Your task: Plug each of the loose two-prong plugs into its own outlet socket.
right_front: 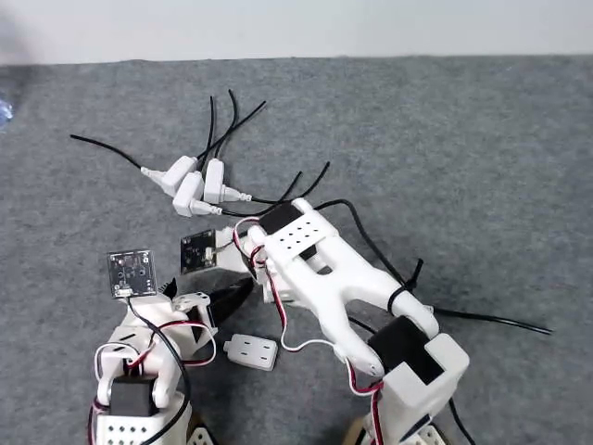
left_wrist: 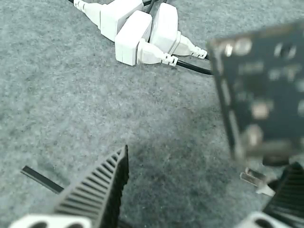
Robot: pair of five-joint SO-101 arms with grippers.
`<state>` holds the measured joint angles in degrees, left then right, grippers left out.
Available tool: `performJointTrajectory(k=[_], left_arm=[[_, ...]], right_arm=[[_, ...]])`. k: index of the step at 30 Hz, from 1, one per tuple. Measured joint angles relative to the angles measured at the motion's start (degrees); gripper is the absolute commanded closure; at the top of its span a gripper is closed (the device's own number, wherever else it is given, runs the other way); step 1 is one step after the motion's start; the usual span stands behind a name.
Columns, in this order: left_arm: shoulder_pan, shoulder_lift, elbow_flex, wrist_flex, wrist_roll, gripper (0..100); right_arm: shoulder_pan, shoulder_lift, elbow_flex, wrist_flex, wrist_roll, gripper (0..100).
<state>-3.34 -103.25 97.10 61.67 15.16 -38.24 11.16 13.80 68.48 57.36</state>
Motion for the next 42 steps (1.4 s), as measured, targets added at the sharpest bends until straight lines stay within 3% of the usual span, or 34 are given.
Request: performJointTrajectory(k=[12,23,30,42], left_arm=[[0.0,0.0,0.0,0.0,0.0,54],[0.0,0.0,0.0,0.0,0.0,54],[0.0,0.0,0.0,0.0,0.0,54],[0.0,0.0,0.0,0.0,0.0,54]], right_arm=[[1.93,6.33,-0.62,-6.95,2.37,94.1],[1.67,-2.73,-0.88,-1.05,0.88,93.4],[1.67,-4.48,-0.79,5.01,-8.88,78.6],[1.67,2.64,1.05,5.01,-3.16,77.9]])
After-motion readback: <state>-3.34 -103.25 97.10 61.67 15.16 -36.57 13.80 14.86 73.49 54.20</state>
